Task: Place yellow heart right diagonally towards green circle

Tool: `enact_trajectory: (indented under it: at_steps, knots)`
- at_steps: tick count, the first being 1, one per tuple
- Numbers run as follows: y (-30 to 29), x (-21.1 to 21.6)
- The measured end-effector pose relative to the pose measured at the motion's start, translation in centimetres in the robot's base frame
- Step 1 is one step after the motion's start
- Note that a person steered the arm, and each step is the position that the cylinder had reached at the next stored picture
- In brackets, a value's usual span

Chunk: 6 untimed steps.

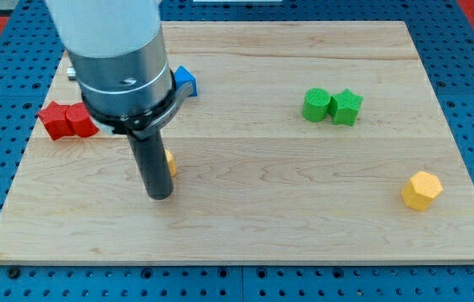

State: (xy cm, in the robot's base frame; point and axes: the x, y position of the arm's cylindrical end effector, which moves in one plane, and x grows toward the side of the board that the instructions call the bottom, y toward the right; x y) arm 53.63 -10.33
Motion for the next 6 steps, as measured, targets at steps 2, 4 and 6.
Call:
enact_trajectory:
  at_steps: [2,4,6]
  knots:
    - [-1.9,1.2]
    - [-4.2,-2.5]
    - [0.0,-5.5]
